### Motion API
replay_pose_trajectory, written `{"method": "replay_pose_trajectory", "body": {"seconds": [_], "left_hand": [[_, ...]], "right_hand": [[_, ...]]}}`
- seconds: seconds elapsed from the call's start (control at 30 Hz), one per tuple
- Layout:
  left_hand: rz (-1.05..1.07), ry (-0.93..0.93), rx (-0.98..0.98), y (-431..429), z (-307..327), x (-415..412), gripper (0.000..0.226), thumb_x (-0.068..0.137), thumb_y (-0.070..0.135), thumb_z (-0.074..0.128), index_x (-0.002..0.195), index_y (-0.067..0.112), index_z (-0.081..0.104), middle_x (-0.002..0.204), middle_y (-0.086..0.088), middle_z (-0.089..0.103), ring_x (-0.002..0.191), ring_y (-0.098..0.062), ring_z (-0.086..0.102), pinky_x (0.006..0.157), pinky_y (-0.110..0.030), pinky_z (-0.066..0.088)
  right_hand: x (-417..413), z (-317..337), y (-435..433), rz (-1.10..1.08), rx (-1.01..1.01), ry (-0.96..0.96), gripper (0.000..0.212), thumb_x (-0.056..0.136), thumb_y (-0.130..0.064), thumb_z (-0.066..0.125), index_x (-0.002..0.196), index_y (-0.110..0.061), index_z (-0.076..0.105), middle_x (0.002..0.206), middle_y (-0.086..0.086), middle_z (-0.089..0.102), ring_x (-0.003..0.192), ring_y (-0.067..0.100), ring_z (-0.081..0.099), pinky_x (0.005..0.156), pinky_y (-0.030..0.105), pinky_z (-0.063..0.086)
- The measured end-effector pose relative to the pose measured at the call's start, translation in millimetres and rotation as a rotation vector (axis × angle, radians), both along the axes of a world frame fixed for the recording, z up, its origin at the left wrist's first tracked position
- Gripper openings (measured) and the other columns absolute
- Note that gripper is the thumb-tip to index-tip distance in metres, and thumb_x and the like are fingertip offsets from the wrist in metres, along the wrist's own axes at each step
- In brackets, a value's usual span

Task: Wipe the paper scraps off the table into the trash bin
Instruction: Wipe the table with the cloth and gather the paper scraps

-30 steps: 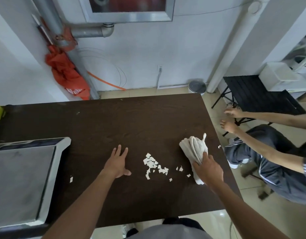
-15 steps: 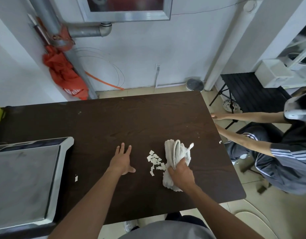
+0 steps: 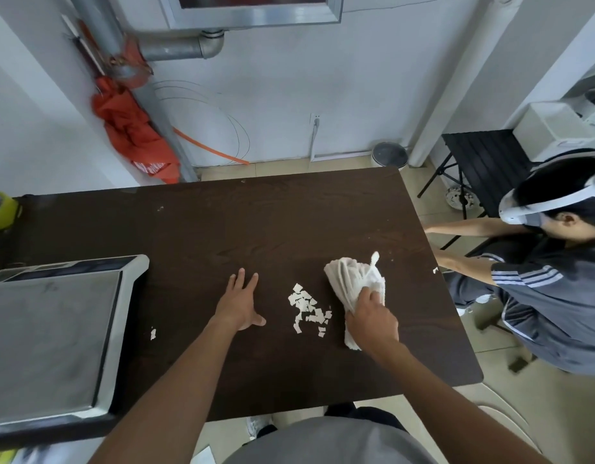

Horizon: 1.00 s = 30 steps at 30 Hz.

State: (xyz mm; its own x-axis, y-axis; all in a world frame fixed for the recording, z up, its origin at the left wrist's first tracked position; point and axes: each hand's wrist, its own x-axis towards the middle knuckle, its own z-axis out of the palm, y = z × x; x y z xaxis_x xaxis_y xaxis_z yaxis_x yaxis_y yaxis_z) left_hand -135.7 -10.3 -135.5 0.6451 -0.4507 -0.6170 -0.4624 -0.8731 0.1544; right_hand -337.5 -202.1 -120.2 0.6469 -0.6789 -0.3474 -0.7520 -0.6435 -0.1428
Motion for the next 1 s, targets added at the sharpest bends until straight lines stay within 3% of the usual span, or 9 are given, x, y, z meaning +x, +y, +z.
{"method": "replay_pose_trajectory", "body": {"seconds": [0.27,0.37,0.5,0.8,0.9,1.0], "left_hand": [[0.0,-0.006,0.013,-3.3,-1.5,3.2,0.122,0.078,0.04,0.084,0.162,0.031,-0.004,0.168,0.003,-0.02,0.156,-0.02,-0.014,0.121,-0.048,0.028],[0.004,-0.009,0.018,-2.9,-2.9,3.5,0.123,0.078,0.041,0.084,0.162,0.03,-0.006,0.168,0.004,-0.021,0.156,-0.019,-0.013,0.121,-0.047,0.027],[0.032,-0.012,0.025,-7.2,-0.4,3.1,0.126,0.077,0.039,0.085,0.162,0.024,-0.007,0.167,0.004,-0.02,0.156,-0.018,-0.013,0.123,-0.044,0.023],[0.157,-0.059,0.019,-23.2,1.1,-7.4,0.118,0.082,0.045,0.079,0.162,0.018,-0.003,0.169,0.001,-0.014,0.156,-0.019,-0.009,0.124,-0.041,0.019],[0.154,-0.076,0.064,-33.1,3.1,-6.4,0.118,0.083,0.047,0.078,0.162,0.011,-0.002,0.17,-0.005,-0.01,0.157,-0.024,-0.004,0.125,-0.039,0.017],[0.152,-0.095,0.115,-43.5,10.6,-3.9,0.113,0.085,0.045,0.077,0.162,0.007,0.003,0.17,-0.011,-0.004,0.157,-0.028,0.004,0.125,-0.039,0.019]], "right_hand": [[-1.9,1.2,3.8,0.031,0.093,-0.113,0.037,0.092,-0.035,0.053,0.12,-0.013,0.042,0.119,0.006,0.051,0.086,0.024,0.062,0.062,0.032,0.047],[-7.7,2.8,-13.0,0.038,0.081,-0.155,0.04,0.093,-0.035,0.052,0.126,-0.014,0.041,0.107,0.001,0.045,0.077,0.016,0.05,0.061,0.03,0.046],[0.3,7.9,-41.9,0.098,0.06,-0.2,0.046,0.094,-0.037,0.054,0.132,-0.017,0.039,0.108,0.001,0.043,0.084,0.015,0.048,0.064,0.029,0.046],[23.4,-2.3,-115.6,0.489,-0.137,-0.282,0.054,0.081,-0.02,0.066,0.132,-0.029,0.05,0.113,0.0,0.052,0.103,0.022,0.054,0.096,0.039,0.047],[39.5,-6.3,-124.8,0.569,-0.148,-0.297,0.063,0.069,-0.013,0.072,0.128,-0.03,0.057,0.106,0.0,0.055,0.1,0.025,0.057,0.095,0.041,0.047],[73.2,-1.5,-126.4,0.663,-0.129,-0.237,0.061,0.072,-0.014,0.065,0.13,-0.031,0.054,0.109,0.002,0.052,0.102,0.027,0.055,0.099,0.042,0.042]]}}
